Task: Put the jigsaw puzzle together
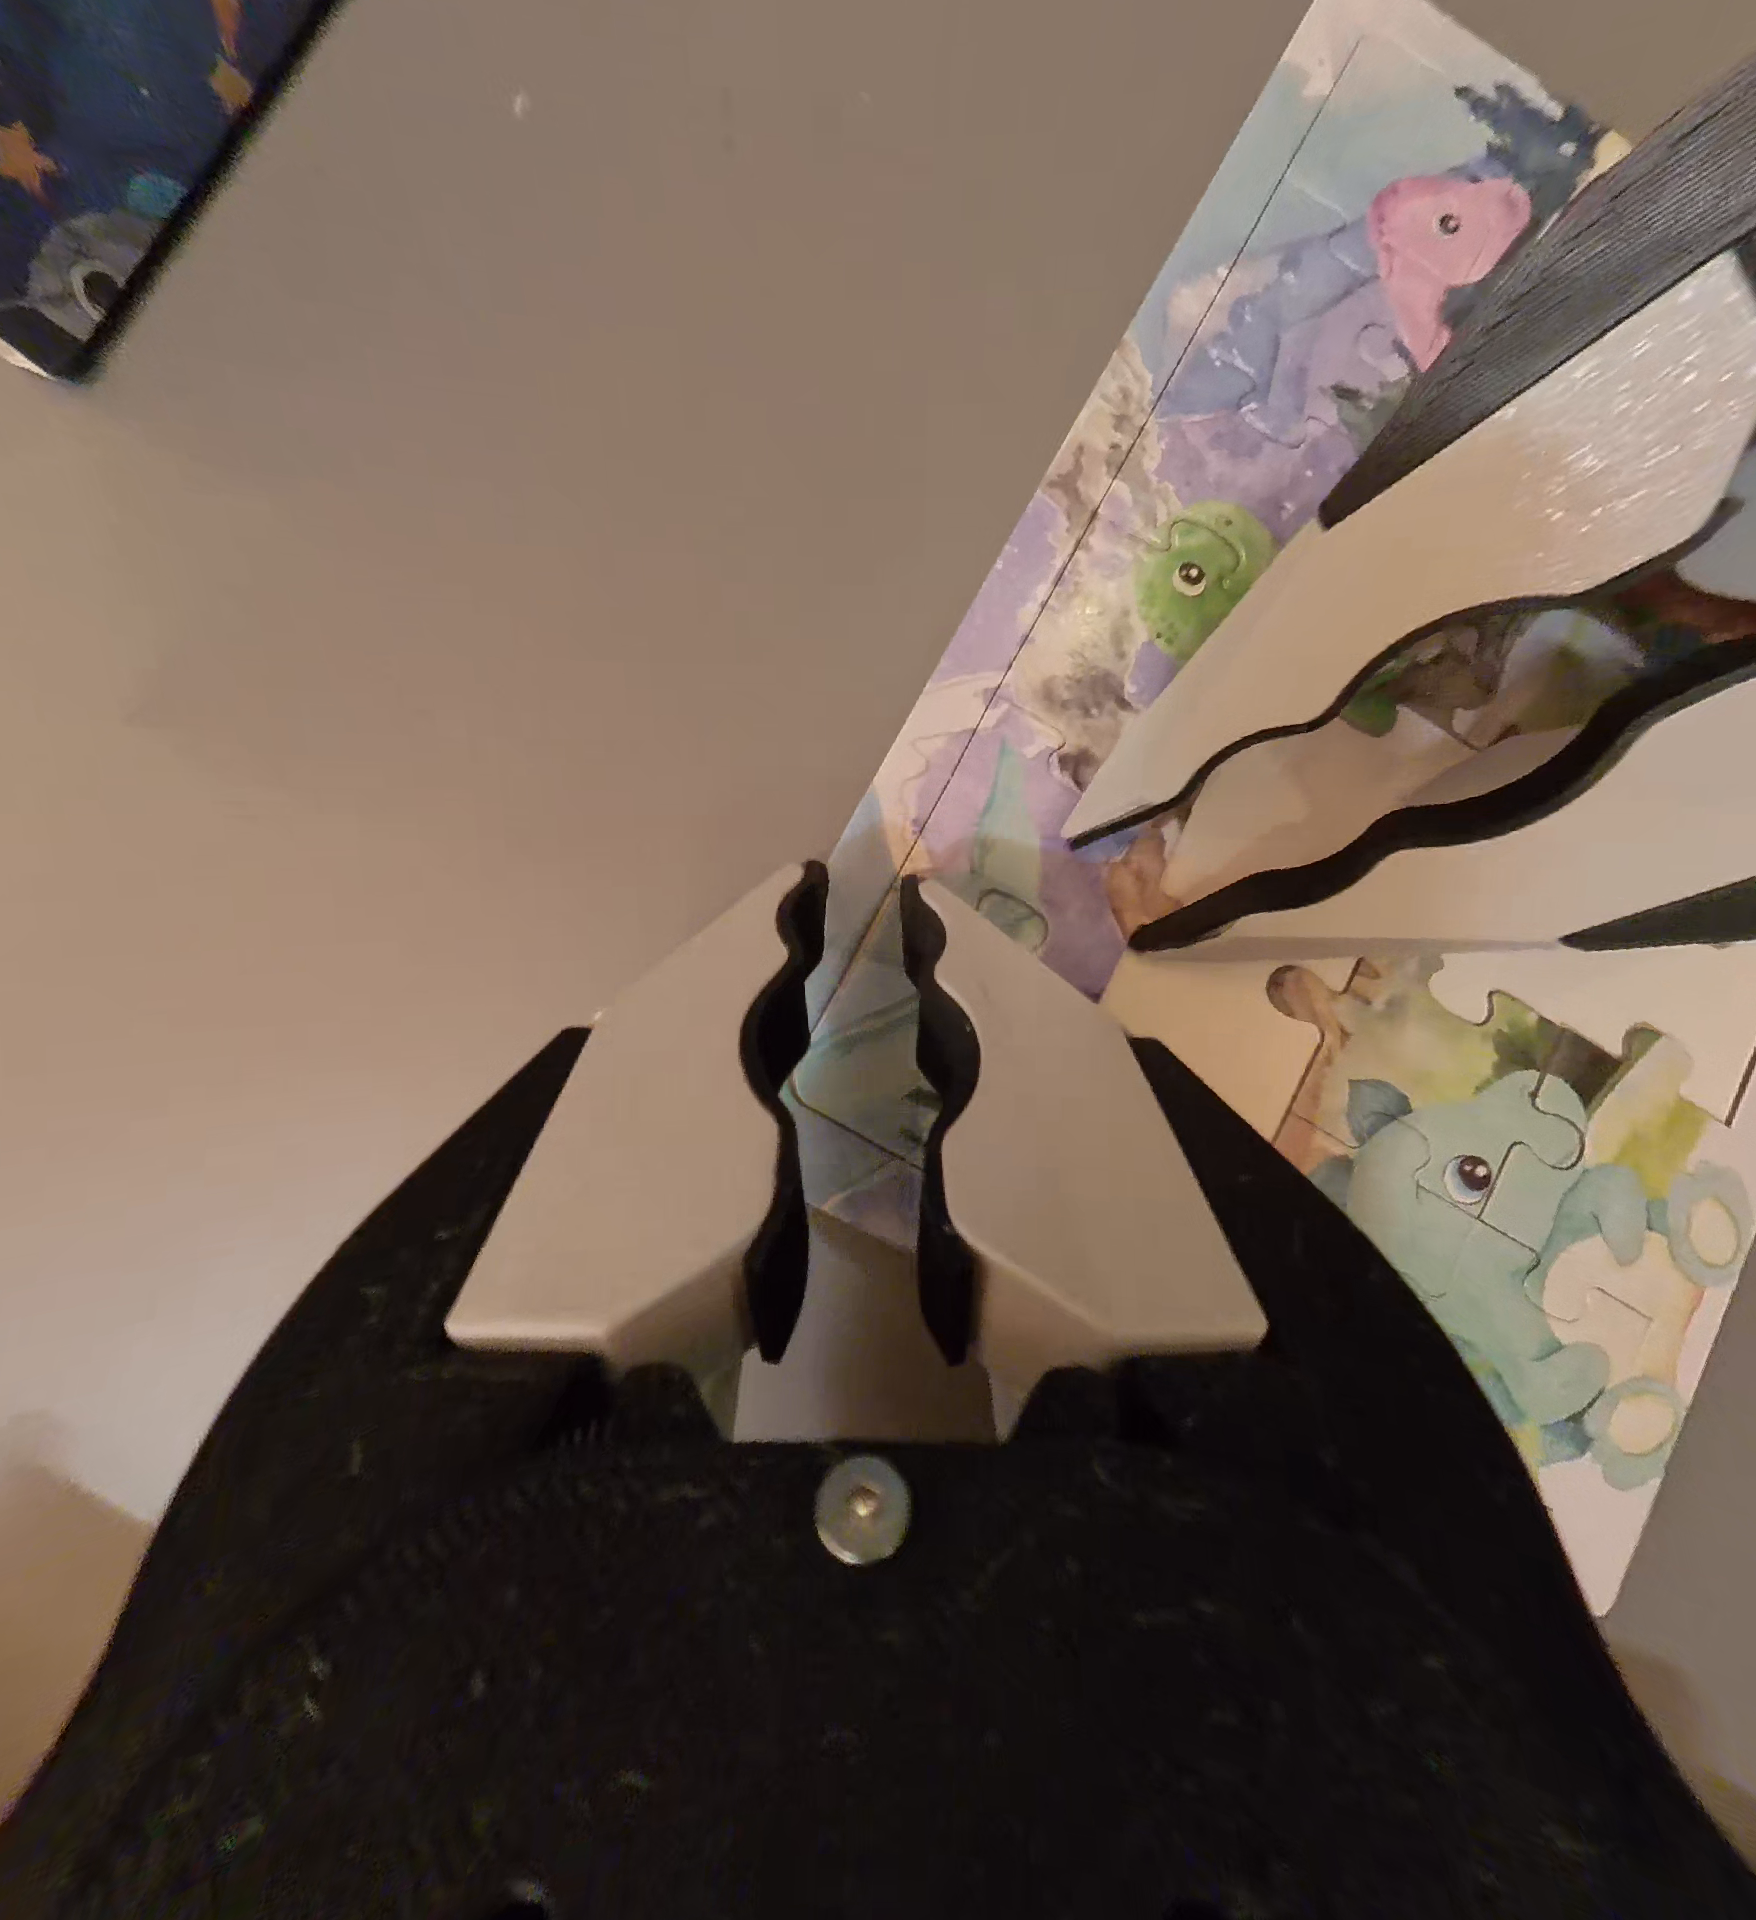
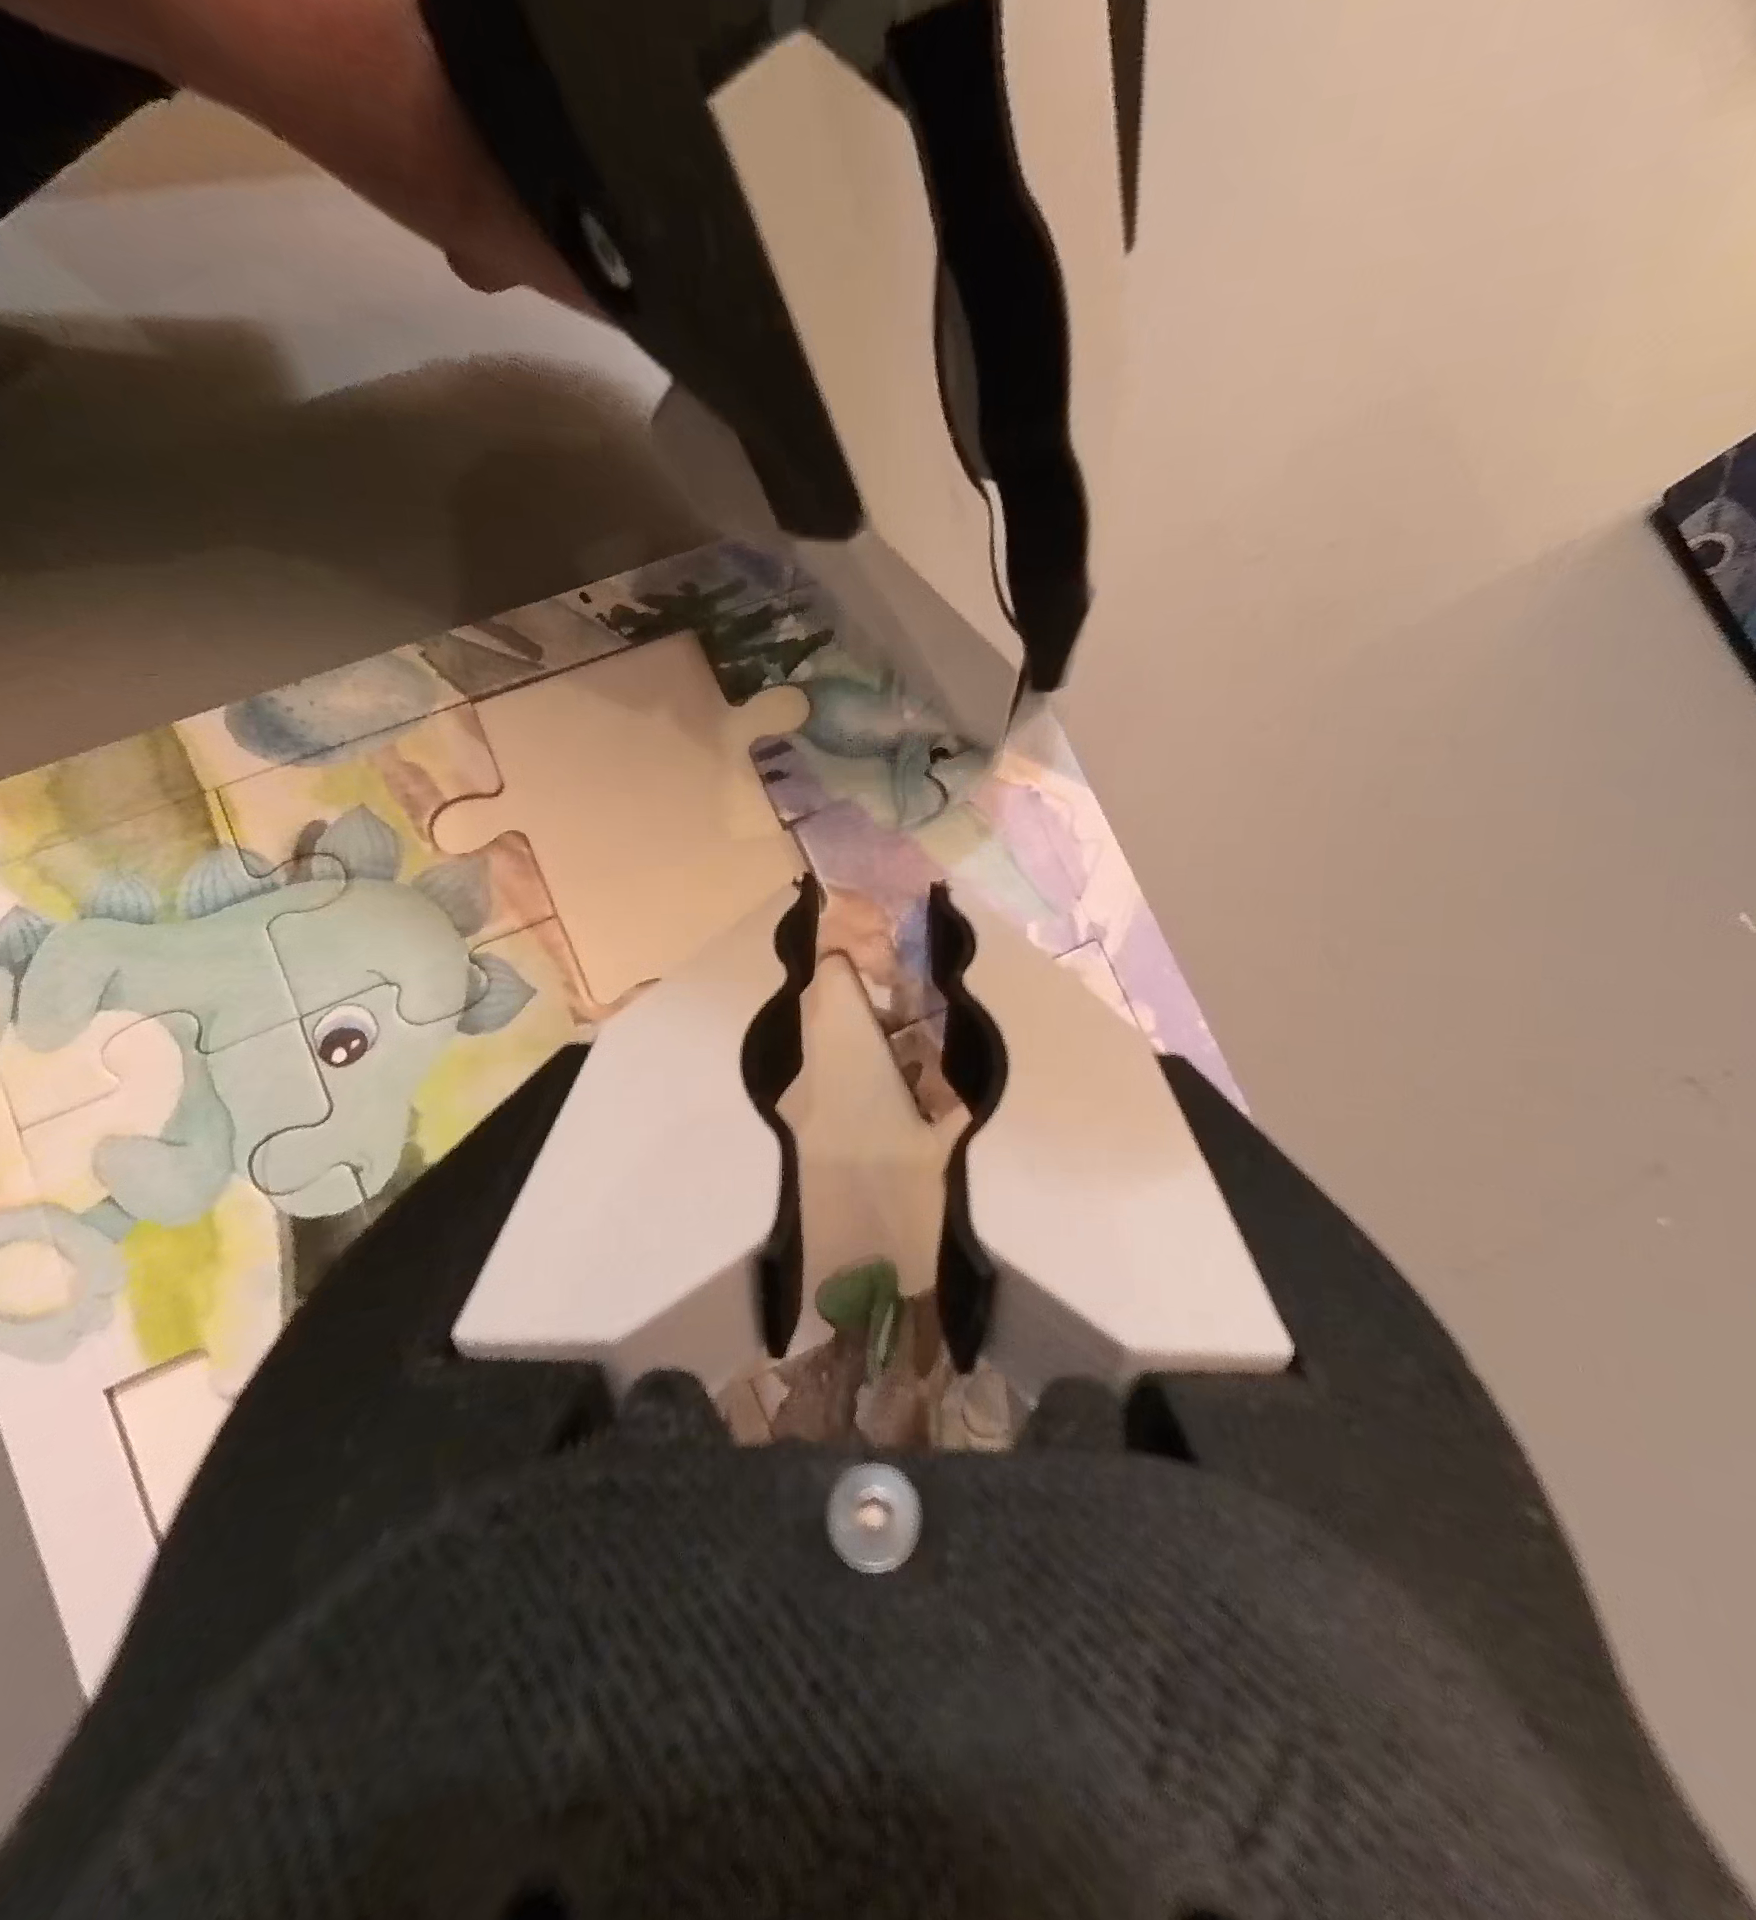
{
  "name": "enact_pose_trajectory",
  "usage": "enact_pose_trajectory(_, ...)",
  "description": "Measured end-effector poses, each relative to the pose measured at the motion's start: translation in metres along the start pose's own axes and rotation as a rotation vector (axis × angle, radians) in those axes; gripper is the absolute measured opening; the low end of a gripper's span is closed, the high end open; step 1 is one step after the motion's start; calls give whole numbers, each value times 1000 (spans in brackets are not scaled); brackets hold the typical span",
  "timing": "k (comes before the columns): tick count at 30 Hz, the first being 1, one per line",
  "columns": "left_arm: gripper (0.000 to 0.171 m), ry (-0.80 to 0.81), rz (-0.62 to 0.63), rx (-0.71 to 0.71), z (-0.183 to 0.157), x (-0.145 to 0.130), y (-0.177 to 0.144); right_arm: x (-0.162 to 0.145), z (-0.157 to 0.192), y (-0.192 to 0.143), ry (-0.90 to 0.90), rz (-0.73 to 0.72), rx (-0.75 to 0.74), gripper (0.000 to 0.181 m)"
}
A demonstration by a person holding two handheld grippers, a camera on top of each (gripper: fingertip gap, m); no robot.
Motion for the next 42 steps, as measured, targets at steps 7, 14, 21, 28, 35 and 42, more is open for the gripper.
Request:
enact_pose_trajectory(7,11,5,-5,-39,-4,1,1,-1,-2,-4,0,3,0,21)
enact_pose_trajectory(14,10,11,-6,-55,-6,1,2,-3,-18,-13,46,-15,-25,19)
enact_pose_trajectory(21,8,14,-6,-72,-9,2,3,-9,-32,-13,61,-9,-84,19)
enact_pose_trajectory(28,9,9,-56,-23,-3,6,-6,-10,-45,-16,143,-51,-76,9)
enact_pose_trajectory(35,8,11,3,-25,-4,1,1,-1,-28,-15,101,-117,14,8)
enact_pose_trajectory(42,0,7,6,-55,-6,-1,2,6,-6,3,-10,-106,23,14)
Point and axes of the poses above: each gripper's, where its closed fingertips meet, y out along the fingers, x out of its top, z = x × y across the jaws, the point moved 7 cm from there along -y, back along the fingers, and after that the axes turned 11 degrees about y, right-handed, at the moved point
